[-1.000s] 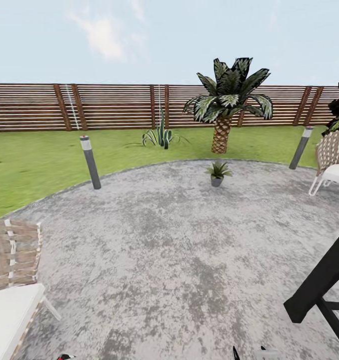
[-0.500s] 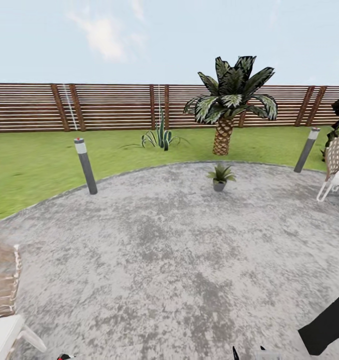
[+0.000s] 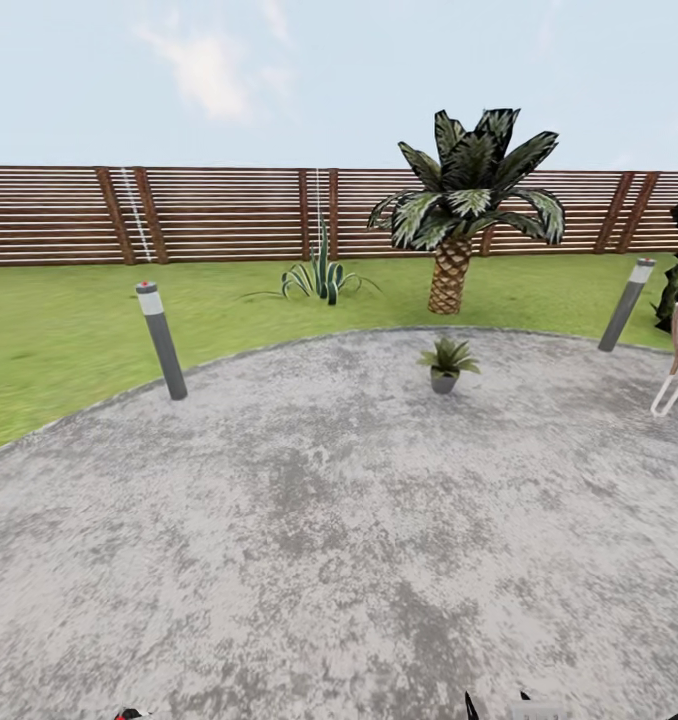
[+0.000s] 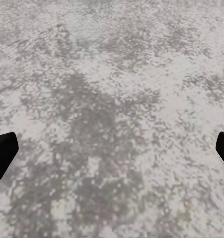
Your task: Pick up the pesticide atomizer in the garden and spray insectifuge to fully cover both potted plants in the garden.
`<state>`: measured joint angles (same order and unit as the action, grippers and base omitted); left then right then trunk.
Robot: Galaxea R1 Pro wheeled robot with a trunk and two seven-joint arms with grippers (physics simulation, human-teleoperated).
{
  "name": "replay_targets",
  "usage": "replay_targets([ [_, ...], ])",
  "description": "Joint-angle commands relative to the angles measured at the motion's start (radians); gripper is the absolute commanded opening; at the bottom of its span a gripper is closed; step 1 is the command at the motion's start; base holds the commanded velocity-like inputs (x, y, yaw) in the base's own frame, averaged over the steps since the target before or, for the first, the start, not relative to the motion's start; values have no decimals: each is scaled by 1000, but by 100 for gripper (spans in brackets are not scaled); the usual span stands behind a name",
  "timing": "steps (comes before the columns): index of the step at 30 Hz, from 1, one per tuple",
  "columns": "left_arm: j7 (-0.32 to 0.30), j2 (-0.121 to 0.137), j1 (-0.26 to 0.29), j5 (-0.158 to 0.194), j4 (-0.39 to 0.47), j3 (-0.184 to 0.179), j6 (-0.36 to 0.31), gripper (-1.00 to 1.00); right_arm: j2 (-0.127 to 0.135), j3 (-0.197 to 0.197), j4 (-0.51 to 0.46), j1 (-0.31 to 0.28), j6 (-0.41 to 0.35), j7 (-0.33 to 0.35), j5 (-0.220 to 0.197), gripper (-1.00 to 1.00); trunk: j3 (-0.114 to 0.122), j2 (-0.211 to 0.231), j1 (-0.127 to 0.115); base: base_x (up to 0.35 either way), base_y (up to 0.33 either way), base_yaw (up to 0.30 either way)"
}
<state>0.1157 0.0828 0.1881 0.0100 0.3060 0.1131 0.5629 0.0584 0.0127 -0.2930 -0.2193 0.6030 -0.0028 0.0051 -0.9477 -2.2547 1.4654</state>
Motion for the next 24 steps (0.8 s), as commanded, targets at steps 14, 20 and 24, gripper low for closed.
replay_targets([
  [14,2,0,1,1,-1,-1,3,-100,1,4,0,-1,3,-2,-2,100,-1,0,0,338,0,-2],
  [20,1,0,1,1,-1,-3,3,-100,1,4,0,-1,3,-2,-2,100,1,0,0,338,0,-164],
  [24,1,0,1,1,-1,-3,3,-100,1,3,0,-1,3,-1,-1,100,4,0,0,338,0,-235],
])
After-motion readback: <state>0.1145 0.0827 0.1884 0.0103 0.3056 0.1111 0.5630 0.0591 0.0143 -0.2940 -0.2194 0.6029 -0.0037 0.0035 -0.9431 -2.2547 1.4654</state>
